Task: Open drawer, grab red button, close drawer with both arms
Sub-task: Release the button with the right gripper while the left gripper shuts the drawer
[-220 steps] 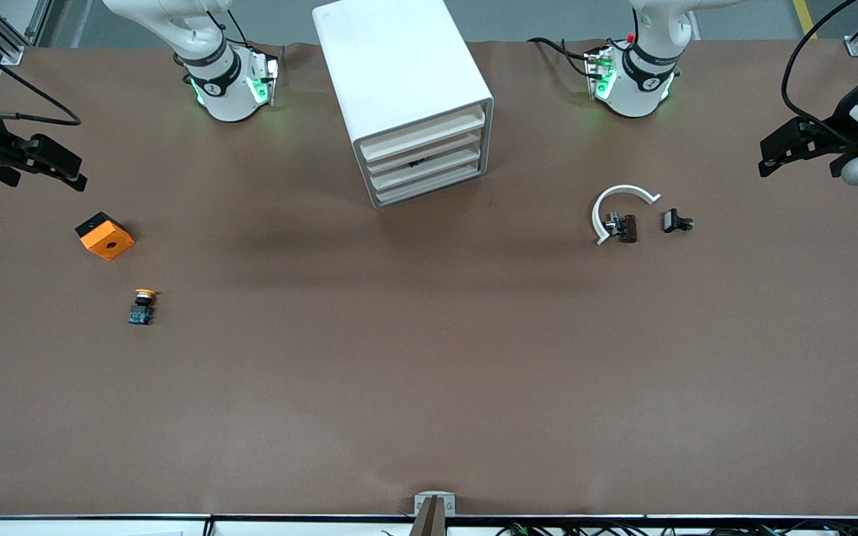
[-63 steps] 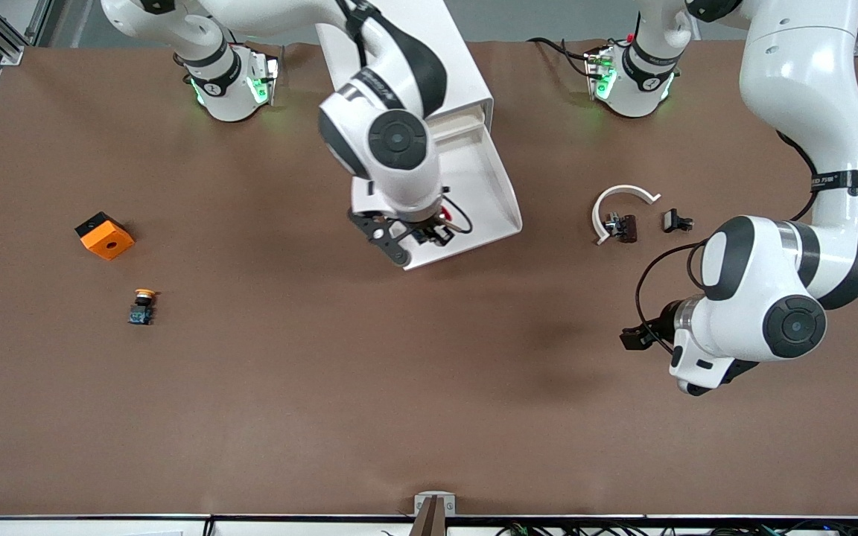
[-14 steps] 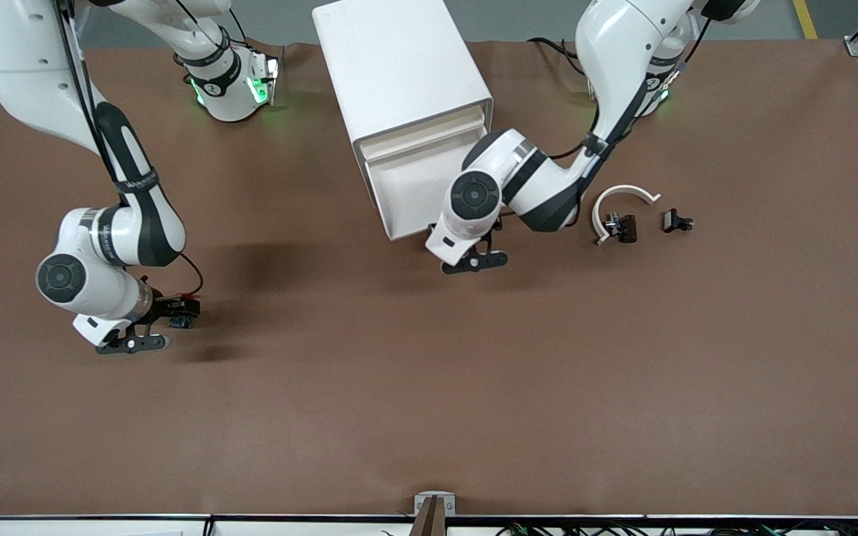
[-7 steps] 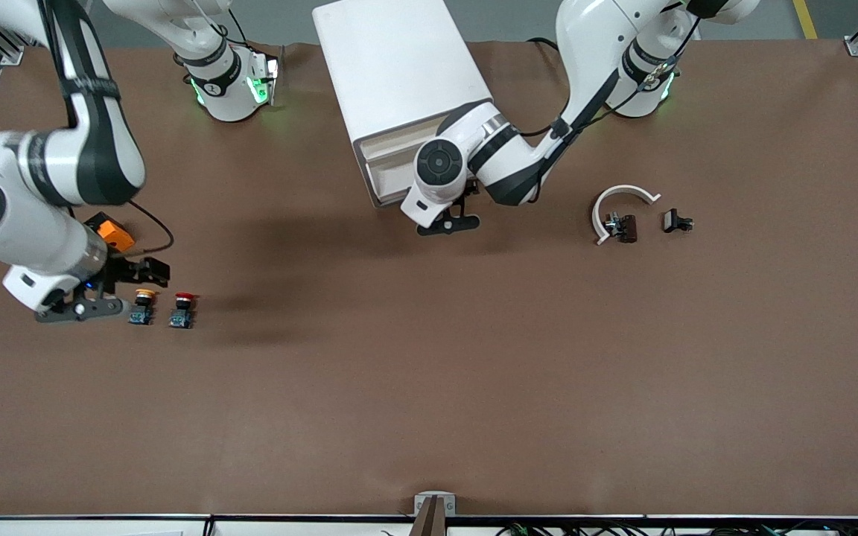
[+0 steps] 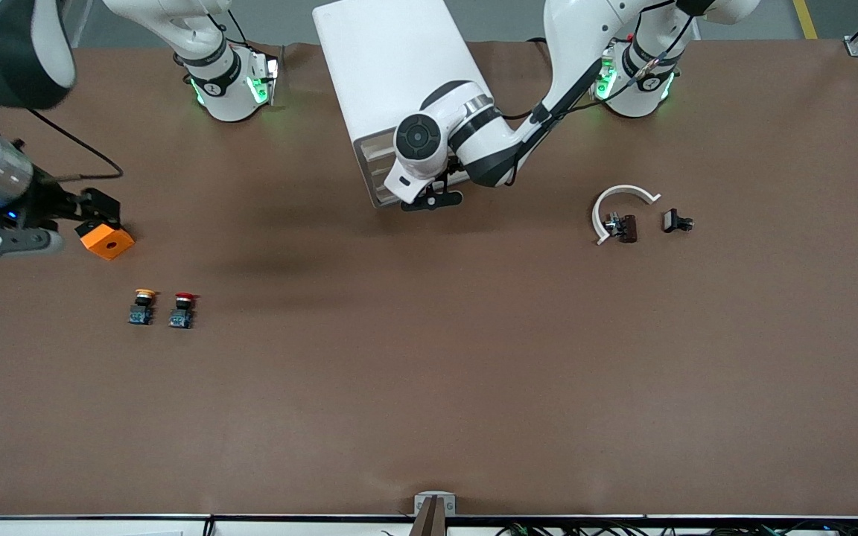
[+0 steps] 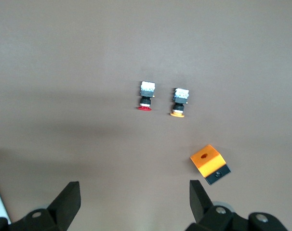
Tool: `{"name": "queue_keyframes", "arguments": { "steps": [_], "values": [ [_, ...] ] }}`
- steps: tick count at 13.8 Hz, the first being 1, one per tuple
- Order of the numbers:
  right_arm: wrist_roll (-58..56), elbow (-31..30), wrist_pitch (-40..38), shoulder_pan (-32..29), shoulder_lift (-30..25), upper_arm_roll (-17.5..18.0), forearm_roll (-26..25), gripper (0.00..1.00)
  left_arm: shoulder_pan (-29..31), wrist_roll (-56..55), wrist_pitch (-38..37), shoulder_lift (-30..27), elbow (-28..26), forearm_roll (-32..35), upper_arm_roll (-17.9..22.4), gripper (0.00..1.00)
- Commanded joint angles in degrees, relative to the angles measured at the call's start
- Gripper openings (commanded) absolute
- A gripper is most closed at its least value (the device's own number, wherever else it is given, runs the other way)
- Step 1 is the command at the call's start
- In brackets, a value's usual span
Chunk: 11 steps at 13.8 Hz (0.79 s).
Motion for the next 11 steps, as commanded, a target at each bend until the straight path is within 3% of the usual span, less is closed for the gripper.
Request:
{"name": "queue_keyframes", "arguments": {
  "steps": [1, 6, 11],
  "values": [
    [0.8, 7.6, -5.8, -0.1, 0.8, 0.2, 0.5, 1.00, -0.3, -1.0, -0.4, -0.8, -0.9, 0.4, -0.4, 1.00],
    [0.7, 9.9, -7.4, -0.5, 0.8, -0.1, 0.5, 1.00, 5.5, -0.4, -0.4, -1.0, 3.0, 3.9, 3.5, 1.00],
    [0.5, 10.4, -6.7, -0.7, 1.0, -0.3, 4.3, 1.00, 18.6, -0.3, -0.5, -2.9, 6.7, 11.9, 3.9, 1.00]
  ]
}}
